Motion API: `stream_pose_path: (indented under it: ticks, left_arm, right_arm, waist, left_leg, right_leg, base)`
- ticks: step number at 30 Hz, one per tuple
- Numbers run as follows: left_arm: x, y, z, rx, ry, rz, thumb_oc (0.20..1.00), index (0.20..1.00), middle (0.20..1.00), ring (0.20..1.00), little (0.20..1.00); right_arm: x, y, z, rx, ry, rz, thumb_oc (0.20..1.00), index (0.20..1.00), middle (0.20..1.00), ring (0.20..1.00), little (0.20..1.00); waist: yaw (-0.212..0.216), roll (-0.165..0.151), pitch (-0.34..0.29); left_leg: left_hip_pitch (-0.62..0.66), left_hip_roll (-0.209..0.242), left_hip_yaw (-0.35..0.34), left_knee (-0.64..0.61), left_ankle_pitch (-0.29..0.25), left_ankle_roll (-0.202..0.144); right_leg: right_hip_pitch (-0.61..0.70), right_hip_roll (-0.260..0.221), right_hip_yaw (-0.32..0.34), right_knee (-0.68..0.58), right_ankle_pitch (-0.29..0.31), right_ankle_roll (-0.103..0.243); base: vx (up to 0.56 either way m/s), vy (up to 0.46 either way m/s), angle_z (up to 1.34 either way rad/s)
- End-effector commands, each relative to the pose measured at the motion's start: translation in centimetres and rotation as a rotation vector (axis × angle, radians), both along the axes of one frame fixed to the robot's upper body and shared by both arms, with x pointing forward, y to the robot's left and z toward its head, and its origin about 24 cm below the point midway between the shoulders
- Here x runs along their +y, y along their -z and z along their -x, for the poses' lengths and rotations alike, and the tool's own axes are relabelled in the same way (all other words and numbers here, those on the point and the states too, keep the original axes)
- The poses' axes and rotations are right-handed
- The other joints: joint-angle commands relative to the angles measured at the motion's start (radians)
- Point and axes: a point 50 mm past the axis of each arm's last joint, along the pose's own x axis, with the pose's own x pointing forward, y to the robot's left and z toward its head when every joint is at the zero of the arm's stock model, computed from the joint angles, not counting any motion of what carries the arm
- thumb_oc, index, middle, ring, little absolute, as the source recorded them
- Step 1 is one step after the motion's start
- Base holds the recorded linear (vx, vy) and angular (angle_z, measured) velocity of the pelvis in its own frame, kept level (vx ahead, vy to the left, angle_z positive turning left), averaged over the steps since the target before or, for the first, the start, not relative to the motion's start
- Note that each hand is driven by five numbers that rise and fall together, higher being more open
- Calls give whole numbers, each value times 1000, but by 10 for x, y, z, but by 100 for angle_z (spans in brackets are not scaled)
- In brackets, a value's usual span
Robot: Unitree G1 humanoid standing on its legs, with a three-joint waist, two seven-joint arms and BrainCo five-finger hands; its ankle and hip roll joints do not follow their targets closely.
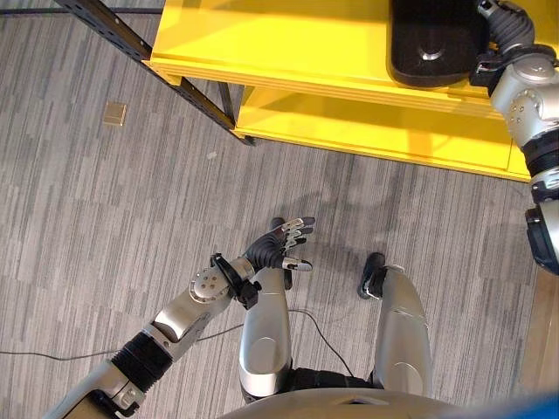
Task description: Move parts from the plastic box to the shelf.
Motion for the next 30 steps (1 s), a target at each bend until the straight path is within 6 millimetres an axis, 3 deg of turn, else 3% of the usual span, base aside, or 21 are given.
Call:
stream_pose_path:
  ticks: [1,11,15,17,18,20,24,30]
  left_arm:
    - [-18,-11,12,-55,50,107,1000,1000,1000,1000,1000]
    - [-20,-11,12,-58,56,115,1000,1000,1000,1000,1000]
    - [-23,-10,13,-59,60,117,1000,1000,1000,1000,1000]
    - [-24,-11,14,-61,57,122,1000,1000,1000,1000,1000]
    - [-25,-11,14,-58,57,122,1000,1000,1000,1000,1000]
    - [-24,-12,14,-66,49,122,1000,1000,1000,1000,1000]
    - [-24,-11,17,-62,40,134,1000,1000,1000,1000,1000]
    - [-27,-5,20,-61,38,153,1000,1000,1000,1000,1000]
  right_arm:
    - [-9,-17,4,-47,52,32,1000,1000,1000,1000,1000]
    - [-8,-21,5,-61,55,69,1000,1000,1000,1000,1000]
    - [-8,-33,9,-180,128,7,1000,1000,1000,1000,1000]
    - [-11,-49,19,-341,185,-41,1000,1000,1000,1000,1000]
    - [-12,-51,20,-363,191,-48,1000,1000,1000,1000,1000]
    - [-7,-77,41,-575,230,-61,1000,1000,1000,1000,1000]
    - [7,-91,61,-722,223,-2,1000,1000,1000,1000,1000]
    - [39,-75,85,-837,173,123,1000,1000,1000,1000,1000]
  waist:
    - [14,4,-23]
    - [10,6,-23]
    - [7,9,-23]
    - [3,16,-23]
    - [2,13,-23]
    - [-11,17,-23]
    - [-32,18,-23]
    - [-72,20,-24]
  left_leg:
    - [61,-27,15,57,-167,48]
    - [67,-27,21,50,-165,47]
    - [73,-29,24,42,-164,47]
    - [69,-23,31,29,-142,53]
    - [85,-29,25,31,-162,47]
    - [99,-23,34,9,-142,51]
    - [143,-23,39,-14,-141,48]
    - [247,-23,60,-74,-128,42]
  right_leg:
    - [14,73,-27,57,-42,-6]
    - [13,71,-25,54,-41,-8]
    - [18,74,-21,45,-39,-8]
    - [13,83,-28,28,-15,-15]
    - [30,83,-18,28,-33,-6]
    - [42,94,-21,-5,-6,-8]
    - [84,104,-10,-48,4,-3]
    - [184,112,6,-143,31,9]
  base:
    - [0,0,0]
    - [0,0,0]
    - [-7,8,0]
    - [-51,16,0]
    - [-96,14,0]
    - [-67,30,-1]
    - [-3,35,-1]
    - [8,91,-9]
